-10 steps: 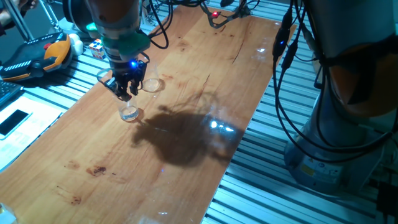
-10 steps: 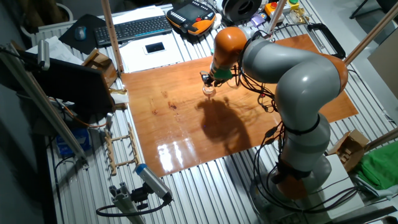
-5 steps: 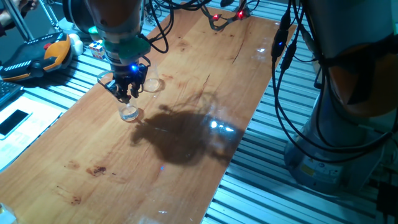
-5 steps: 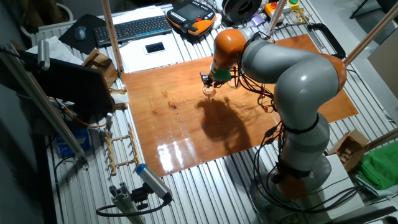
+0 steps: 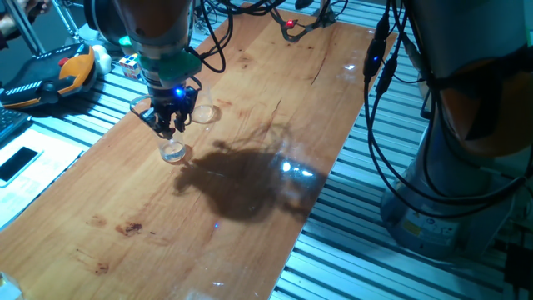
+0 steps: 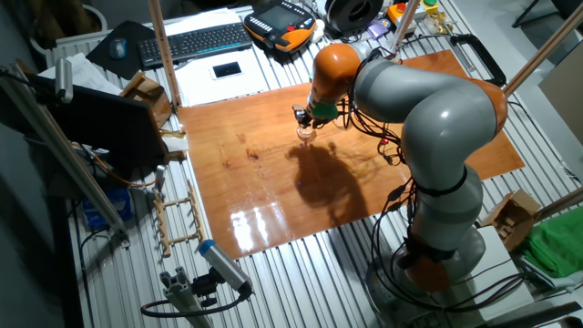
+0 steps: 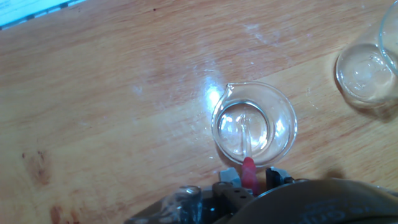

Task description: Transfer liquid using a dropper

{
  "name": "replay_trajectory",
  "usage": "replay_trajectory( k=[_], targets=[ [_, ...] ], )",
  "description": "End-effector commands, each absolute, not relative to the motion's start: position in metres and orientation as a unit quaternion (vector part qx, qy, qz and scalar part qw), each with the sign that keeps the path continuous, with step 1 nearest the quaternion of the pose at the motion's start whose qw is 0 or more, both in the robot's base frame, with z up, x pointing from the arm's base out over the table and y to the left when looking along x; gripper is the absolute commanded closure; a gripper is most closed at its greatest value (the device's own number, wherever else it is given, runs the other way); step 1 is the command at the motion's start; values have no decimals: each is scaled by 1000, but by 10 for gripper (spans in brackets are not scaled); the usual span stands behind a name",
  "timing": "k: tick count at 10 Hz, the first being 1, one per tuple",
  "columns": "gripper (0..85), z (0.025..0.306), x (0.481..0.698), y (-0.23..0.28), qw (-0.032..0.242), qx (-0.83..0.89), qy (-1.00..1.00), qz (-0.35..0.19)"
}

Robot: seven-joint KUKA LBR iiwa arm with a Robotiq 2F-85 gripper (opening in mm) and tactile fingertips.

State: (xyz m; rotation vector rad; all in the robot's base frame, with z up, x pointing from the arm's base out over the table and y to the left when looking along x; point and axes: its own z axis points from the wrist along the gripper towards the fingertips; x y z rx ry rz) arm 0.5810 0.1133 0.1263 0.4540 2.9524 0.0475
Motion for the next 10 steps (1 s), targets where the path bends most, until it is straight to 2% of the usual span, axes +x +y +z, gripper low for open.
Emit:
replay_trajectory(
  k=[1,5,10],
  targets=[
    [530,126,581,114,78,153,985,15],
    [593,126,582,114,80,154,985,13],
    [593,127,582,113,82,152,985,7]
  ],
)
